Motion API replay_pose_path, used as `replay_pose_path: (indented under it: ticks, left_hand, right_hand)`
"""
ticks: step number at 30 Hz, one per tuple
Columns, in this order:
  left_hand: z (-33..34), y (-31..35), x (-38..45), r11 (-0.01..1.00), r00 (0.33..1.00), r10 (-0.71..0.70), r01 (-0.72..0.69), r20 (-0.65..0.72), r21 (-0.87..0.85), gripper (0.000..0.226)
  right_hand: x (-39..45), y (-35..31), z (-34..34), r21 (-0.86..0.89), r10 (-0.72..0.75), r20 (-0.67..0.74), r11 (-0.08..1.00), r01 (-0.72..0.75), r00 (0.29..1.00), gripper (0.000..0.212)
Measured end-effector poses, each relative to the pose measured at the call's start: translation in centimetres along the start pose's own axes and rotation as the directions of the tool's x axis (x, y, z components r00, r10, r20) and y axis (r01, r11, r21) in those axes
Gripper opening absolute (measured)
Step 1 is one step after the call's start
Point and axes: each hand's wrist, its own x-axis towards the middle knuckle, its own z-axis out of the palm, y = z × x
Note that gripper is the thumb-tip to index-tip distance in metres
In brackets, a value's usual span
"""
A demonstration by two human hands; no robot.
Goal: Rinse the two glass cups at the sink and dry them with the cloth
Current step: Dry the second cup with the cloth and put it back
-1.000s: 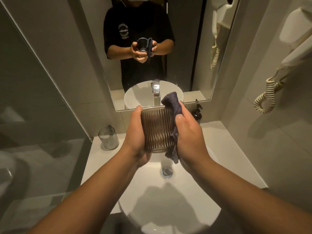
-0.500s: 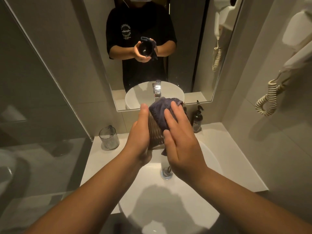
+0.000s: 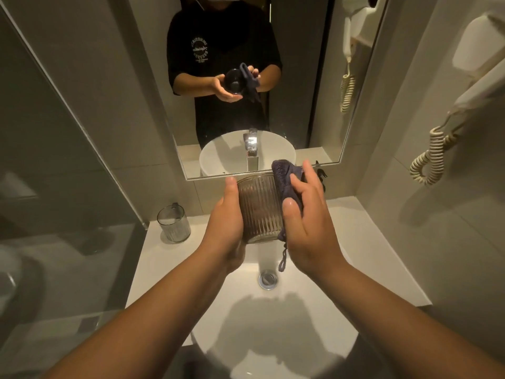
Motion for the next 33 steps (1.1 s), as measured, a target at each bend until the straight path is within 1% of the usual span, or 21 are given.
replay_pose_path:
  ticks: [1, 3, 5, 8, 10, 11, 12, 14, 15, 17, 18, 20, 21, 22, 23, 24, 26, 28, 30, 31, 33]
  left_hand:
    - [0.1, 0.1, -0.2, 1.000, 1.000, -0.003, 0.002, 0.013, 0.010, 0.063]
    - [0.2, 0.3, -0.5, 0.999, 0.998, -0.003, 0.001, 0.058, 0.035, 0.069]
    - [0.2, 0.7, -0.8, 0.999, 0.996, 0.023, -0.026, 0.083, 0.033, 0.071]
    - [0.1, 0.6, -0.6, 1.000, 0.994, 0.017, -0.014, 0.106, -0.028, 0.071]
    - [0.2, 0.3, -0.4, 0.993, 0.989, -0.032, 0.048, 0.148, -0.106, 0.074]
    - [0.3, 0.1, -0.2, 0.985, 0.984, -0.054, 0.080, 0.171, -0.151, 0.077]
    - [0.3, 0.0, 0.0, 0.976, 0.979, -0.070, 0.107, 0.189, -0.190, 0.080]
    - [0.1, -0.3, 0.2, 0.962, 0.972, -0.091, 0.142, 0.216, -0.232, 0.086]
    - [0.0, -0.4, 0.5, 0.960, 0.967, -0.102, 0.157, 0.232, -0.234, 0.088]
    - [-0.1, -0.4, 0.8, 0.966, 0.967, -0.104, 0.154, 0.234, -0.207, 0.088]
    - [-0.1, -0.2, 0.8, 0.978, 0.978, -0.090, 0.122, 0.189, -0.166, 0.085]
    - [0.6, 0.4, 0.6, 0.999, 0.999, -0.043, 0.043, 0.024, -0.013, 0.071]
    - [0.8, 0.5, 0.5, 0.998, 0.998, 0.005, -0.001, -0.059, 0.061, 0.064]
    - [0.9, 0.6, 0.4, 0.993, 0.994, 0.048, -0.037, -0.098, 0.108, 0.061]
    - [0.9, 0.5, 0.4, 0.988, 0.992, 0.084, -0.070, -0.094, 0.136, 0.064]
    - [0.9, 0.5, 0.2, 0.985, 0.994, 0.099, -0.092, -0.040, 0.147, 0.070]
    - [0.8, 0.5, 0.1, 0.987, 0.992, 0.087, -0.099, 0.095, 0.129, 0.081]
    - [0.6, 0.8, 0.1, 0.990, 0.981, 0.085, -0.102, 0.172, 0.094, 0.079]
    - [0.5, 0.8, 0.1, 0.995, 0.980, 0.072, -0.083, 0.187, 0.050, 0.076]
    - [0.5, 0.6, 0.1, 0.997, 0.980, 0.059, -0.068, 0.190, 0.039, 0.076]
    - [0.4, 0.3, 0.3, 0.999, 0.981, 0.029, -0.035, 0.190, 0.030, 0.078]
  right_hand:
    - [0.0, 0.0, -0.1, -0.042, -0.044, 0.013, 0.998, 0.044, 0.999, 0.053]
    - [-0.1, -0.2, -0.1, -0.070, -0.116, 0.044, 0.991, 0.118, 0.992, 0.055]
    - [-0.5, -0.5, 0.0, -0.118, -0.192, 0.065, 0.973, 0.199, 0.979, 0.058]
    - [-1.2, -0.8, 0.1, -0.223, -0.298, 0.053, 0.927, 0.302, 0.953, 0.055]
    - [-1.4, -1.0, 0.0, -0.183, -0.322, 0.004, 0.931, 0.317, 0.947, 0.052]
    - [-1.3, -1.0, 0.0, -0.107, -0.284, -0.029, 0.954, 0.280, 0.958, 0.050]
    - [-1.2, -1.1, 0.0, 0.000, -0.208, -0.047, 0.978, 0.208, 0.977, 0.050]
    - [-0.8, -1.1, -0.1, 0.224, -0.010, -0.027, 0.975, 0.015, 1.000, 0.051]
    - [-0.5, -0.9, -0.1, 0.294, 0.065, -0.007, 0.954, -0.060, 0.998, 0.052]
    - [-0.1, -0.5, -0.1, 0.319, 0.130, 0.010, 0.939, -0.126, 0.991, 0.052]
    - [0.0, -0.4, -0.1, 0.291, 0.129, 0.006, 0.948, -0.125, 0.992, 0.053]
    - [0.2, -0.3, -0.3, 0.186, 0.095, -0.015, 0.978, -0.090, 0.995, 0.053]
    - [0.2, -0.2, -0.3, 0.122, 0.060, -0.026, 0.991, -0.056, 0.998, 0.053]
    - [0.2, -0.3, -0.3, 0.060, 0.014, -0.034, 0.998, -0.012, 0.999, 0.053]
    - [0.2, -0.3, -0.3, 0.000, -0.039, -0.043, 0.999, 0.039, 0.998, 0.052]
    - [0.2, -0.3, -0.2, -0.057, -0.097, -0.050, 0.994, 0.094, 0.994, 0.051]
    - [0.1, -0.3, 0.0, -0.160, -0.204, -0.056, 0.968, 0.193, 0.977, 0.050]
    - [-0.1, -0.2, 0.1, -0.236, -0.322, -0.034, 0.922, 0.306, 0.946, 0.050]
    - [-0.5, -0.2, 0.2, -0.277, -0.403, -0.008, 0.880, 0.386, 0.915, 0.049]
    - [-0.6, -0.2, 0.2, -0.255, -0.396, -0.013, 0.889, 0.380, 0.918, 0.049]
    - [-0.8, -0.6, 0.2, -0.120, -0.278, -0.046, 0.955, 0.271, 0.959, 0.048]
